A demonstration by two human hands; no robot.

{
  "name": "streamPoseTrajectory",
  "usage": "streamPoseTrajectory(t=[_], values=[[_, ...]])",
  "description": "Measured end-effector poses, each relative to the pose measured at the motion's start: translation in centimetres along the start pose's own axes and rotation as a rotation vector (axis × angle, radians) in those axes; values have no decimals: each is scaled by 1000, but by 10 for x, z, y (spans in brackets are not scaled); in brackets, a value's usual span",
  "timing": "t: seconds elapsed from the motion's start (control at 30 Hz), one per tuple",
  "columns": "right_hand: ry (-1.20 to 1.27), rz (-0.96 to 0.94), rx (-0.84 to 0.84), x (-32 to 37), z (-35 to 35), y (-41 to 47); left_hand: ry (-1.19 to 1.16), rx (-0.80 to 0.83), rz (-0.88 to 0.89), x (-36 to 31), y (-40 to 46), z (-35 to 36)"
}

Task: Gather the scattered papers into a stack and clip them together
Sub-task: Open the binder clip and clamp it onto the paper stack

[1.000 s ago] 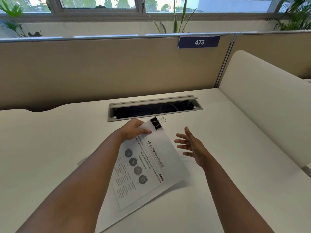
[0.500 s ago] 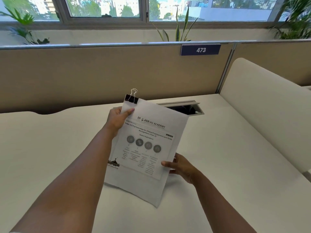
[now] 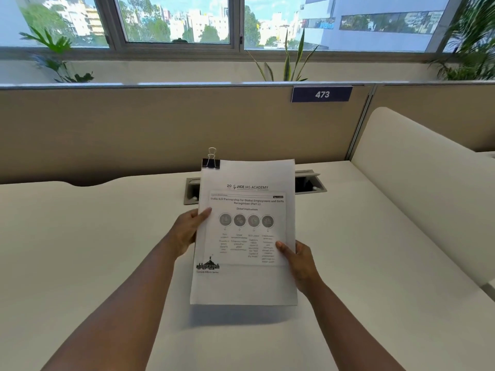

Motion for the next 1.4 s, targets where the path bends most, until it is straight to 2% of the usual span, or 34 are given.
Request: streamPoseTrajectory(t=[0.07,0.17,0.3,0.43,0.53,0.77,0.9,0.97,1.03,1.2,1.4], values=[[10,-17,-25,5,-3,0,-9,80,-52,22,-7,7],[-14,-34,-58,13,-6,-3,-96,139,-38,38,-14,18],[-100,-61,-70,23,-1,-9,-150,91,36,36,-21,22],[-146,-42,42,28,15,-15,-99,20,88,30,-29,13],[-233,-20,78,24,25,-20,-150,-29,127,28,-35,6],[-395,-44,-57,23,36,-28,-167,-65,130,22,-49,-1],[-365,-79,-109,27,37,-33,-112,138,-15,32,-60,6],[-365,-97,-121,29,39,-32,-38,178,-85,41,-66,3],[-393,-109,-119,32,44,-30,22,134,-109,46,-69,-2],[-474,-114,-78,36,72,-15,-32,-83,-10,44,-68,-32],[-529,-57,78,30,125,12,36,-262,10,47,-75,-89]])
Point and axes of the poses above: each hand's wrist, its own y-axis towards the middle knuckle, its own z-axis out of the palm, x = y × z, the point moved 8 cm from there along y, towards the middle knuckle, and after that the axes turned 14 degrees about x, right-handed, at the moved point
